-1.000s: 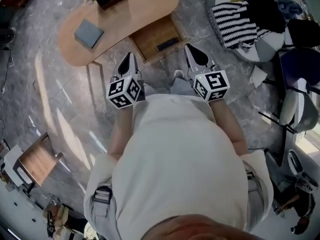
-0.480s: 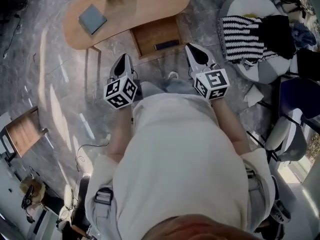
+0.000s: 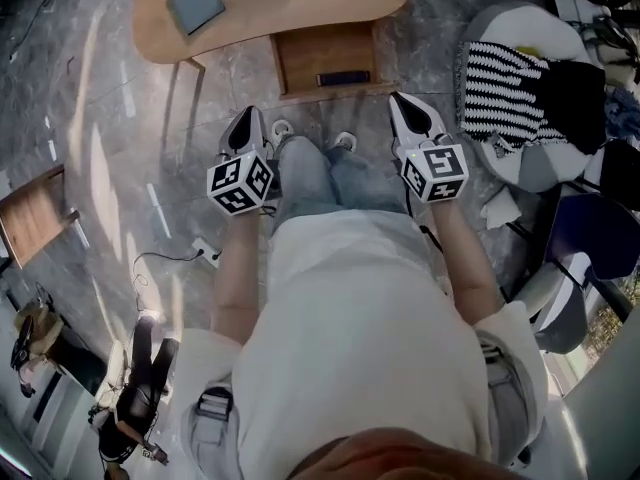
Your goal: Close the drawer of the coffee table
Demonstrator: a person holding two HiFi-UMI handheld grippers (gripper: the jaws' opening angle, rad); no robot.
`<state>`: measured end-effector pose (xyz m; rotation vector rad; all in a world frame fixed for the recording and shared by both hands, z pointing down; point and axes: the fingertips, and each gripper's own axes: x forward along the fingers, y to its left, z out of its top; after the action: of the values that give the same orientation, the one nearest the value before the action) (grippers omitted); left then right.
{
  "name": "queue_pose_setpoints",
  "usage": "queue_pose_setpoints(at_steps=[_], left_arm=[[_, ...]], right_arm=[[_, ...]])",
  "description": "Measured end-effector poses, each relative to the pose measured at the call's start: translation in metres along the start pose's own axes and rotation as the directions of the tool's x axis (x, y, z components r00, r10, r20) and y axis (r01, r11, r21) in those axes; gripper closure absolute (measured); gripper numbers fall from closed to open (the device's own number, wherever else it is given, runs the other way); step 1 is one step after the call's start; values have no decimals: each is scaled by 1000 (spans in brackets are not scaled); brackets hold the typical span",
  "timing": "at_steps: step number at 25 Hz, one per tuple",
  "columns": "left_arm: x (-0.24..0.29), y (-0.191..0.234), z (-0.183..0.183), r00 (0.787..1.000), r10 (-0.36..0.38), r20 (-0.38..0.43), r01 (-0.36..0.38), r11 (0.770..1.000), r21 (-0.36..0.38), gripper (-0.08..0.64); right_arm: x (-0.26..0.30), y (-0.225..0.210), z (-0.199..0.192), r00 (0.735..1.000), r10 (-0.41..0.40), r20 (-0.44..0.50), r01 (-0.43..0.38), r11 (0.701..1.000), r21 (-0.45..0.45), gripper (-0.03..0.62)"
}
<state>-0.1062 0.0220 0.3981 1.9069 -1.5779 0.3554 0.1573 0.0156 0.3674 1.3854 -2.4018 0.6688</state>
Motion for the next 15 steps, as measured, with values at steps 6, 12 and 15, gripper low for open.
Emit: queue_pose_setpoints(at_steps=[6,12,15], left_arm=[[26,21,-37,996,43,-80,-41,999,24,560],[66,40,-81,985,70,-156,-62,997,55,559],[86,53,-101,978,81,-193,-71,996,57,560]], right_arm=[[23,-30,-39,998,-34,-58,35,999,30,589],[44,-65,-88,988,-87,-126,96,993,66,589],[56,-79,-111,981,-109,-159,122,990,73,589]])
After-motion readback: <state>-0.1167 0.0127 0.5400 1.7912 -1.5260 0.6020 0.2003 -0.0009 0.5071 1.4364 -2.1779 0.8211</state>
